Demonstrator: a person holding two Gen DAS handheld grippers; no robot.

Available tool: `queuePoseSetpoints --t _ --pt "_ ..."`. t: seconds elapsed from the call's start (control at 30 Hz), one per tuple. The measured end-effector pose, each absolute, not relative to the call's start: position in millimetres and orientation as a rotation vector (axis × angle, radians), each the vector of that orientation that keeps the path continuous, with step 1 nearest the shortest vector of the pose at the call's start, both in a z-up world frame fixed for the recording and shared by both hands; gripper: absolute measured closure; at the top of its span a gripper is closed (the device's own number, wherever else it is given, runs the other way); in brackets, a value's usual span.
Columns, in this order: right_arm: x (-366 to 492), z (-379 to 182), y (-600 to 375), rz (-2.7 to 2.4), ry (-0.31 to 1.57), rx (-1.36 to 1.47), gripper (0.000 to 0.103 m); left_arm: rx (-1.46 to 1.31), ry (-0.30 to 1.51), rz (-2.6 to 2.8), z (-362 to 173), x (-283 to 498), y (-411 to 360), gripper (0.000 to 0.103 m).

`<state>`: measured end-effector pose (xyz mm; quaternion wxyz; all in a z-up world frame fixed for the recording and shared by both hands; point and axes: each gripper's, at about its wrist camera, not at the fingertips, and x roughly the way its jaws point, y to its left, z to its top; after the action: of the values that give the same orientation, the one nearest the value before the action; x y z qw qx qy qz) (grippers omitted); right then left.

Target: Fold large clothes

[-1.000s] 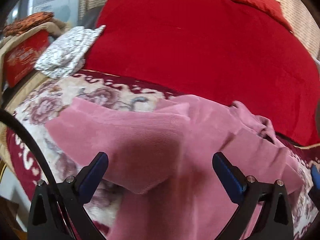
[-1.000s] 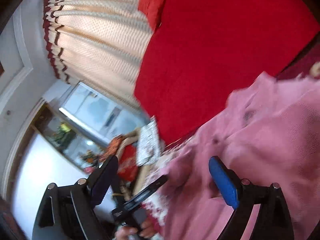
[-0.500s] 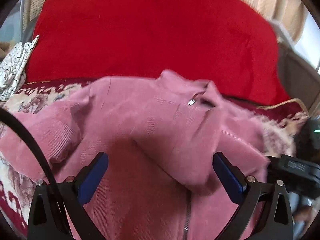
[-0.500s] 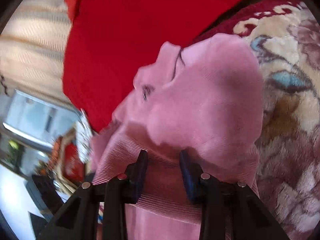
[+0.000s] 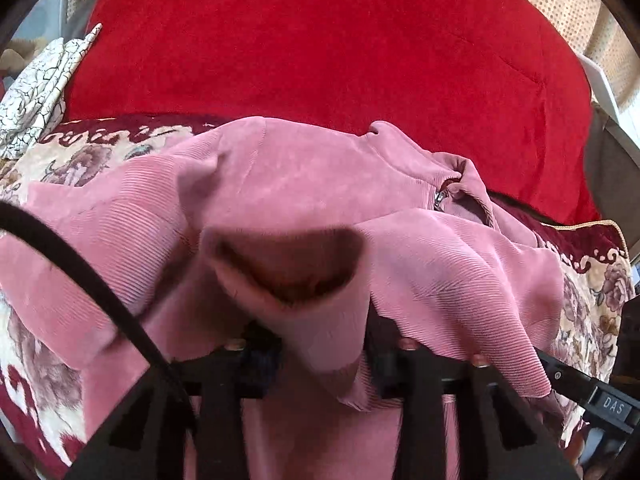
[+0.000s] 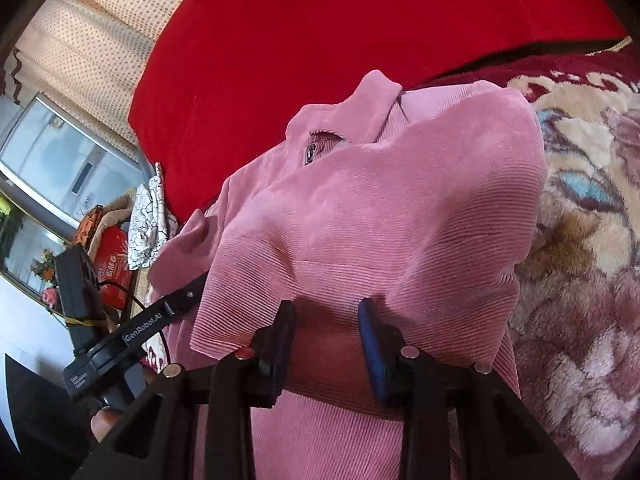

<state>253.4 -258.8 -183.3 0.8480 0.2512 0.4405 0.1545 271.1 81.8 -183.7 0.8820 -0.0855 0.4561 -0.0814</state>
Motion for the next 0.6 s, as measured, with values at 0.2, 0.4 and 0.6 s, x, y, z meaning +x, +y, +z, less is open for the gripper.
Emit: queuePoseSetpoints --t 0.2,0.4,0.6 --pt "246 -168 -247 0.382 0.863 0.513 0.065 -0.229 0.866 -0.219 -172 266 102 0.08" --pt "246 -172 -223 0.379 0.888 0.402 0.064 -0.176 0.802 -0.234 -164 261 110 0.086" --pt "242 -168 -222 0.381 0.881 0.424 0.065 -0.167 0.753 -0.213 -145 249 148 0.055"
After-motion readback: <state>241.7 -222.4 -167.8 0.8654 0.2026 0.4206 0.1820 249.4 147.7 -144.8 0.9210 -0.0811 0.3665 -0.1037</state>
